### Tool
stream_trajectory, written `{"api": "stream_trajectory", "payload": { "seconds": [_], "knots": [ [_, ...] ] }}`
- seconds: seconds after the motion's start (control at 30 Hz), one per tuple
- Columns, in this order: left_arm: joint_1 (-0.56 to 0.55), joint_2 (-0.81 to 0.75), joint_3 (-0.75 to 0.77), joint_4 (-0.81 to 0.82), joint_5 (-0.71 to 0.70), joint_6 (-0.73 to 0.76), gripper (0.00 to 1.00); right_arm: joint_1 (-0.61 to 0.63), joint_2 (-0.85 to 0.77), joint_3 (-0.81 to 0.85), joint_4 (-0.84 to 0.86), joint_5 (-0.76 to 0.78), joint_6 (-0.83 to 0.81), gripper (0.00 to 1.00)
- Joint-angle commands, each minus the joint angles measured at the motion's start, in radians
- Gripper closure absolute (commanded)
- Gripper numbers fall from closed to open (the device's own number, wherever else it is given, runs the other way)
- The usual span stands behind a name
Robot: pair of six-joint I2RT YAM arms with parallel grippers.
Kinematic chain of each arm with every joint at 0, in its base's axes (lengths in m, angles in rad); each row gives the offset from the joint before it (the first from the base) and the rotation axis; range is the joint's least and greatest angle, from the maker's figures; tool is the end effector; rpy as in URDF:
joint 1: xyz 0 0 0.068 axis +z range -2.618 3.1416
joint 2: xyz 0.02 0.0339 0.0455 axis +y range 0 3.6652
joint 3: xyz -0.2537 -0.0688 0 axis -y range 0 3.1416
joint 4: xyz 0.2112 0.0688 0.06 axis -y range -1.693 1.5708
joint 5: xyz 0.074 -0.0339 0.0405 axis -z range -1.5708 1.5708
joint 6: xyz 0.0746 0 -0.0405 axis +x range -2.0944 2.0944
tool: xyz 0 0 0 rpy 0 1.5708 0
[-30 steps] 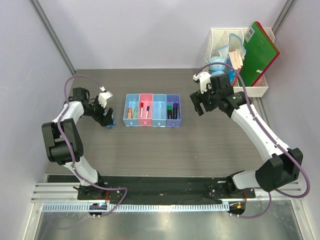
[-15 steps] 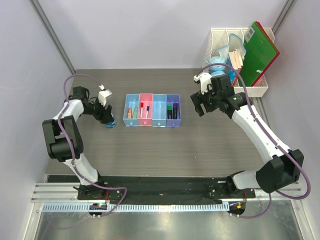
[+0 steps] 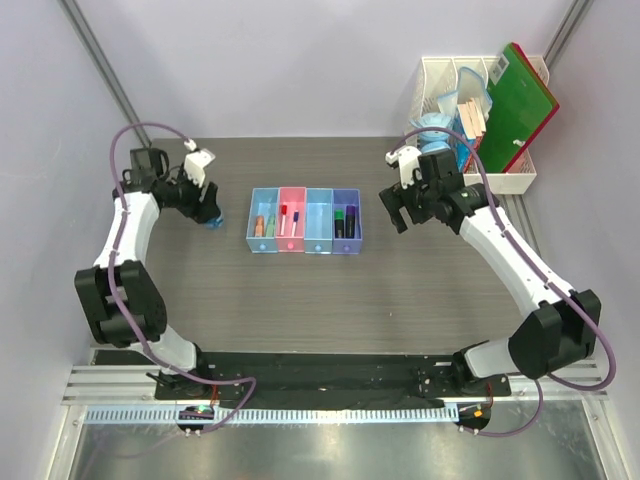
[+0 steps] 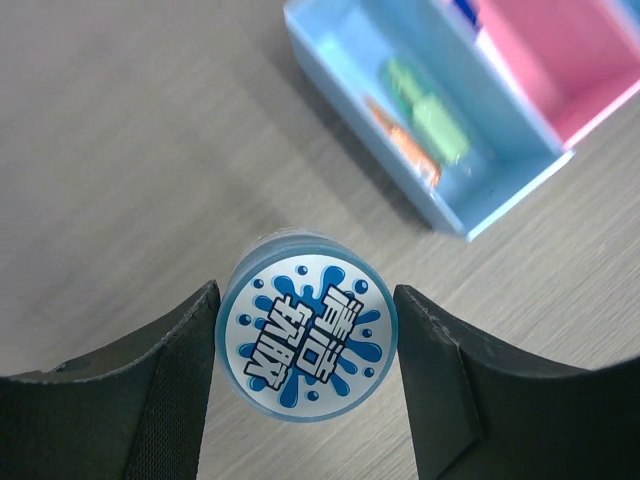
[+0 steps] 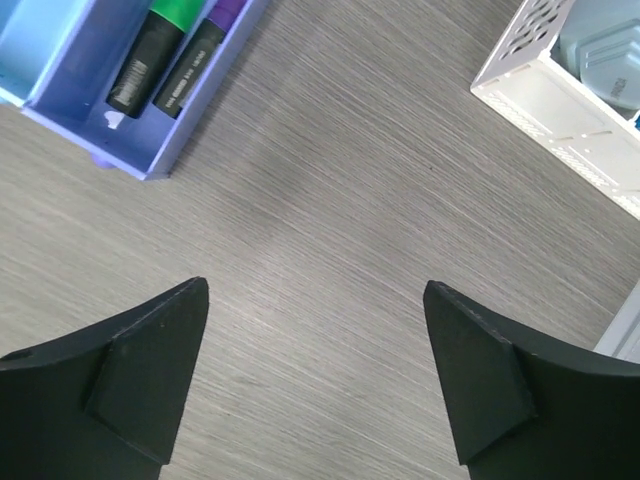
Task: Sort the stationery into containers
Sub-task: Pick up the stationery from the center of the board, then place the stationery in the storage box.
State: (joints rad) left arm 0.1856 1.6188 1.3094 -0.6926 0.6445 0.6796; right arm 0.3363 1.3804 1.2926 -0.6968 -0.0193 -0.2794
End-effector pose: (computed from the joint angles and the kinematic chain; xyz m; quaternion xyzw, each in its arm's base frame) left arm 0.3263 0.0157 0.2472 0.3088 0.8611 -0.1644 0.3691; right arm 0.2759 0.0980 0.2989 -0.2834 0.8791 0.0198 0.3826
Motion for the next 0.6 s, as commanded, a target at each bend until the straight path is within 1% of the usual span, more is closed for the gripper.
{"api": "stream_trajectory", "payload": {
  "seconds": [0.0,0.03,0.07,0.13,0.17,0.23,0.27,0.37,0.4,0.57],
  "knots": [
    [-0.086,-0.108,0.116,0.018,0.006,-0.143,1.00,-0.013,0.026,-0.021,0.072,0.062,-0.020,0.00],
    [-0.112,-0.112,0.135,0.022,-0.003,-0.179,1.00,-0.016,0.031,-0.026,0.079,0.067,-0.021,0.00],
    [-0.168,-0.114,0.146,0.034,-0.025,-0.196,1.00,-0.020,0.046,-0.026,0.083,0.068,-0.020,0.00],
    [-0.245,-0.108,0.178,0.051,-0.057,-0.225,1.00,-0.039,0.055,-0.026,0.094,0.061,-0.014,0.00],
    [-0.315,-0.102,0.188,0.059,-0.084,-0.253,1.00,-0.043,0.058,-0.026,0.097,0.058,-0.012,0.00],
    [-0.382,-0.067,0.217,0.103,-0.104,-0.294,1.00,-0.062,0.063,-0.030,0.108,0.045,-0.014,0.00],
    [-0.437,-0.050,0.231,0.114,-0.105,-0.331,1.00,-0.068,0.063,-0.039,0.109,0.042,-0.020,0.00],
    [-0.515,0.034,0.283,0.192,-0.094,-0.399,1.00,-0.089,0.054,-0.065,0.118,0.033,-0.026,0.00],
    [-0.531,0.058,0.300,0.217,-0.111,-0.423,1.00,-0.094,0.051,-0.073,0.120,0.033,-0.026,0.00],
    [-0.620,0.244,0.454,0.228,-0.157,-0.430,1.00,-0.112,0.011,-0.122,0.128,0.032,-0.026,0.00]
  ]
}}
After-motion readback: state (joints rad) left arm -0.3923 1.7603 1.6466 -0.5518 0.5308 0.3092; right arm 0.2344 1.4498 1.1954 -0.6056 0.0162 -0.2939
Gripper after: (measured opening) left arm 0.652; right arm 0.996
